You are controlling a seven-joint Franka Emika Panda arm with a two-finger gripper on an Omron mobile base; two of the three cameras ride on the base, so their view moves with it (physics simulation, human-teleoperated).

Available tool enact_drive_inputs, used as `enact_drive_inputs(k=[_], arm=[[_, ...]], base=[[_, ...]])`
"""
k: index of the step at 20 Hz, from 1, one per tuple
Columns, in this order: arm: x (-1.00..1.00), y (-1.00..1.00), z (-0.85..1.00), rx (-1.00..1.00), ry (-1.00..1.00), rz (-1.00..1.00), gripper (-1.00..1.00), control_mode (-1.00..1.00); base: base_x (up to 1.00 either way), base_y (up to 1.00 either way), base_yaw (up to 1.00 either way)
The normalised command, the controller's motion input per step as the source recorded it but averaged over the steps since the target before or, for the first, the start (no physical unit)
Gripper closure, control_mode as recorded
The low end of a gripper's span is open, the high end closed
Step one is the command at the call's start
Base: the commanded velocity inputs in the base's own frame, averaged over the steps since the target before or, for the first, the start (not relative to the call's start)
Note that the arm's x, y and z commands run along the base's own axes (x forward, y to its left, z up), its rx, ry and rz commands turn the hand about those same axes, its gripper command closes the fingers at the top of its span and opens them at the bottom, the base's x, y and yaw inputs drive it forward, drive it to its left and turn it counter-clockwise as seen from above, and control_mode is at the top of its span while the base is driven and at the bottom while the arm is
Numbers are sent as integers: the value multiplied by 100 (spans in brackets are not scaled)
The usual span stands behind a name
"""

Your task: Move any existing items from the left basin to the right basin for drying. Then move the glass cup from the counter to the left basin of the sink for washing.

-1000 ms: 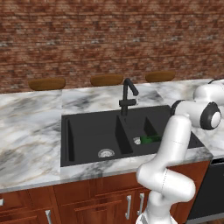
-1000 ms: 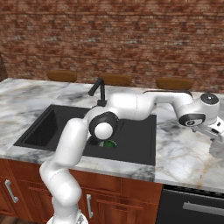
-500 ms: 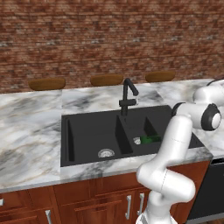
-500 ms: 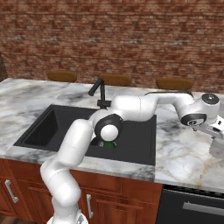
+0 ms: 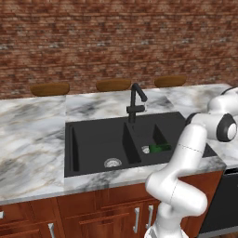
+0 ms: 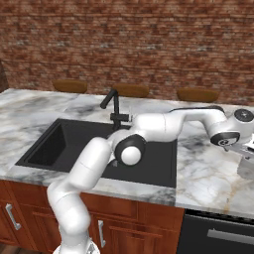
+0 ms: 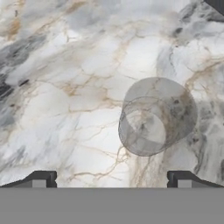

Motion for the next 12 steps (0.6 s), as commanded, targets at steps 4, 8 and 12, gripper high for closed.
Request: enact_drive_inputs(k=[4,8,12], arm=[[1,-20,-7,-1,2,0,-100,-100],[9,-12,-10,-1,5,1,-100,-100],[8,-13,-11,0,5,1,-100,-100]], base=[[0,0,0],[0,0,0],[0,0,0]])
